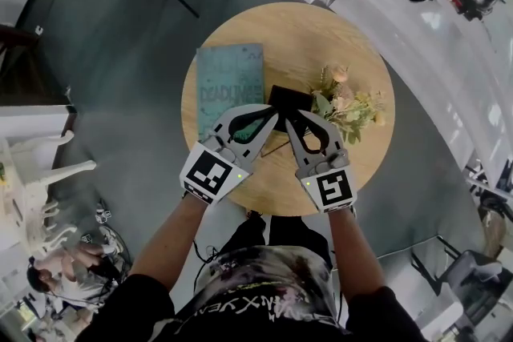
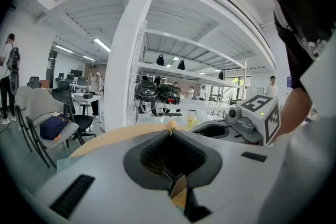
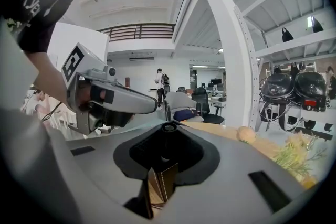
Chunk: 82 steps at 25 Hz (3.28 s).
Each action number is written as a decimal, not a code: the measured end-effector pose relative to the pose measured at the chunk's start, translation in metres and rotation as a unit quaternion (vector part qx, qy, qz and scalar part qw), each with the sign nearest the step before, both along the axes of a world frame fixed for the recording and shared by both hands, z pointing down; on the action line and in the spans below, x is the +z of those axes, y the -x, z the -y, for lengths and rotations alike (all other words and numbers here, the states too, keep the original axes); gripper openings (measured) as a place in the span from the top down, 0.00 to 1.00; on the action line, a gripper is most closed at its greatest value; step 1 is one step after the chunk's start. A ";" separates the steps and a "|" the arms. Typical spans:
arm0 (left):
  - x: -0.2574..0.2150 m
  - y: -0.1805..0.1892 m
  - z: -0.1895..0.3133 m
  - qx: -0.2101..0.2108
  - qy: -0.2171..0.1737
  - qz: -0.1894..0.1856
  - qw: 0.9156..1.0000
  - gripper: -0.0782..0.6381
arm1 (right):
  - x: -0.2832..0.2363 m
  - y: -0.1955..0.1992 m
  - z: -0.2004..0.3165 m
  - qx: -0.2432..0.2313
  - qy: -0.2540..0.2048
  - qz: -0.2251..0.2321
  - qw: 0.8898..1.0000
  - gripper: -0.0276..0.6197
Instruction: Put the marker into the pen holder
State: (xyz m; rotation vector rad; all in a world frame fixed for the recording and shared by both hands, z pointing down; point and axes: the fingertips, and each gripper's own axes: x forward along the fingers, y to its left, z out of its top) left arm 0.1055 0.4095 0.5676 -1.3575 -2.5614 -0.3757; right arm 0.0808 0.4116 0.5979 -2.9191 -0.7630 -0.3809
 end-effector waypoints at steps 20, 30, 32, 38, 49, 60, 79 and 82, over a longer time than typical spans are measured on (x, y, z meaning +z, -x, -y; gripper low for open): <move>-0.010 -0.002 0.011 0.008 0.013 -0.007 1.000 0.85 | -0.014 0.001 0.003 0.019 0.011 -0.004 1.000 0.73; -0.046 0.002 0.046 0.007 0.046 -0.008 0.999 0.85 | -0.065 0.012 0.034 0.035 0.053 -0.017 0.998 0.72; -0.058 0.004 0.057 0.009 0.053 -0.011 0.999 0.85 | -0.074 0.018 0.048 0.033 0.048 -0.001 0.998 0.72; -0.097 0.006 0.102 0.007 0.072 -0.001 0.997 0.85 | -0.131 0.025 0.090 0.040 0.085 -0.021 0.995 0.72; -0.157 0.010 0.208 0.014 0.100 0.024 0.995 0.85 | -0.190 0.037 0.206 0.033 0.117 -0.011 0.993 0.72; -0.185 0.019 0.288 0.016 0.099 0.023 0.995 0.85 | -0.227 0.055 0.293 0.041 0.128 -0.025 0.991 0.72; -0.210 0.068 0.307 -0.027 0.099 0.011 0.995 0.85 | -0.242 0.117 0.310 0.022 0.120 -0.035 0.992 0.90; -0.208 0.076 0.304 -0.030 0.094 0.008 0.995 0.85 | -0.241 0.125 0.304 0.020 0.124 -0.039 0.991 0.95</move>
